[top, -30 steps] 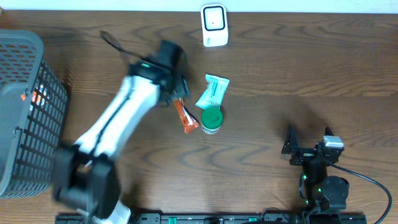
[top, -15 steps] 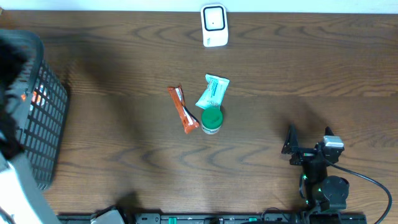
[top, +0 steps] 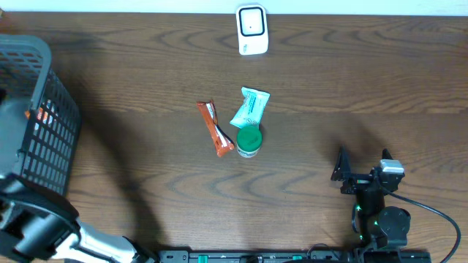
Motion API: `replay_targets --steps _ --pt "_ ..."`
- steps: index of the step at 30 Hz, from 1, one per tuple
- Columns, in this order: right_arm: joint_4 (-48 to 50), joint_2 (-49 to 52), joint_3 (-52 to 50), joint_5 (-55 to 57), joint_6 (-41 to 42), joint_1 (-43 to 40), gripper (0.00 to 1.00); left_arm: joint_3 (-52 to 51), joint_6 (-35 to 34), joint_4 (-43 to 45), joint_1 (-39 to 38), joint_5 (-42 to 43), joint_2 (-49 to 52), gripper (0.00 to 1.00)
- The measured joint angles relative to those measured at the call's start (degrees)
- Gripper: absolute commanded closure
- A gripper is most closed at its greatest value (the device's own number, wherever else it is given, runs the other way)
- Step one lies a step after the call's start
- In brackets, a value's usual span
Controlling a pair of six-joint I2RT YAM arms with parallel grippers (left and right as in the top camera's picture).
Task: Scan the item barcode
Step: 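Carry the red snack bar to the scanner and place it on the table, then grasp the orange snack box in the basket and lift it out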
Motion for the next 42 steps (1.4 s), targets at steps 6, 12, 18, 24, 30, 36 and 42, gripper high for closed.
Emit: replay_targets --steps 6,12,18,24,30,36,42 --pt "0.00 0.00 0.00 0.00 0.00 0.00 0.01 0.00 12.09 6.67 -2.95 0.09 3.41 0.11" --pt "-0.02 0.00 0.00 0.00 -0.02 0.00 0.01 0.00 18.64 10.08 -7.50 -3.74 6.01 0.11" --pt "0.00 0.00 0.00 0.00 -0.02 0.00 0.01 0.44 19.08 11.74 -10.12 -9.53 10.73 0.11" --pt "0.00 0.00 0.00 0.00 -0.02 0.00 0.01 0.79 17.38 12.39 -10.21 -11.41 11.30 0.11" --pt "0.00 0.00 0.00 0.00 0.00 0.00 0.01 0.98 17.38 12.59 -10.19 -10.62 11.50 0.11" --pt "0.00 0.00 0.00 0.00 0.00 0.00 0.01 0.98 16.50 12.33 -9.70 -10.03 11.56 0.11" --pt "0.00 0.00 0.00 0.00 -0.02 0.00 0.01 0.83 15.21 7.93 -8.61 -10.95 14.84 0.11"
